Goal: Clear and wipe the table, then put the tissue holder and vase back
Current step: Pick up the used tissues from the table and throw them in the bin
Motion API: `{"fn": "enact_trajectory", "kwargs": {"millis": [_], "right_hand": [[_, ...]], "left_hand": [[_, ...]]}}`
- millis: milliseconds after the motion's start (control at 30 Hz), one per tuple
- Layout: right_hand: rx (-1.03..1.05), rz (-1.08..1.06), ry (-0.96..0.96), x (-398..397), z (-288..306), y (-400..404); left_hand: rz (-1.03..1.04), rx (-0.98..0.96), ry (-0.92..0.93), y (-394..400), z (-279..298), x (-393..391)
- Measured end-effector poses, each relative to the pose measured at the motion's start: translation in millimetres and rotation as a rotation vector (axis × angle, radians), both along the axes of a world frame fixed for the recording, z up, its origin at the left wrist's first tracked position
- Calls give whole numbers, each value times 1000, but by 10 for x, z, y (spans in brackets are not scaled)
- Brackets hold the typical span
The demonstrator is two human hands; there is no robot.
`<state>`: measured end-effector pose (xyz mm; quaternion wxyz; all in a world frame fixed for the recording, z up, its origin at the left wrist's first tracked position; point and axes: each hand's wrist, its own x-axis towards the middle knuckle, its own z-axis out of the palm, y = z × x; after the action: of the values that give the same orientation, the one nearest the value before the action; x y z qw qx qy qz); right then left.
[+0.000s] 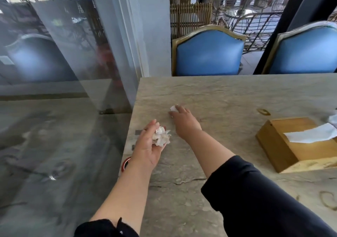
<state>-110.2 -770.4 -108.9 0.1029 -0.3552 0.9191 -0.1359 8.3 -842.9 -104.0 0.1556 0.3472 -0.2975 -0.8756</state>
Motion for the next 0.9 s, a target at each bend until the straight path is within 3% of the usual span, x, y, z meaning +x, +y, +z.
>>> {"fn": "enact_trajectory", "kwargs": {"millis": [100, 167, 300, 433, 733, 900], "right_hand": [[-30, 3, 72, -31, -51, 15], [-124, -54, 13, -10, -8, 97], [-478, -291, -213, 165, 307, 378], [-740, -380, -284, 506, 720, 722], [-593, -352, -277, 1300, 1273, 1809], [-586, -361, -329, 1968, 1481, 2691]], "left_hand": [[13, -11, 23, 4, -21, 9], [8, -3, 38, 22, -22, 25], [3, 11, 33, 152, 40, 16], [-2, 12, 52, 444, 216, 41], [-199, 24, 359, 1427, 660, 470], [-141, 50, 290, 2296, 888, 990]]}}
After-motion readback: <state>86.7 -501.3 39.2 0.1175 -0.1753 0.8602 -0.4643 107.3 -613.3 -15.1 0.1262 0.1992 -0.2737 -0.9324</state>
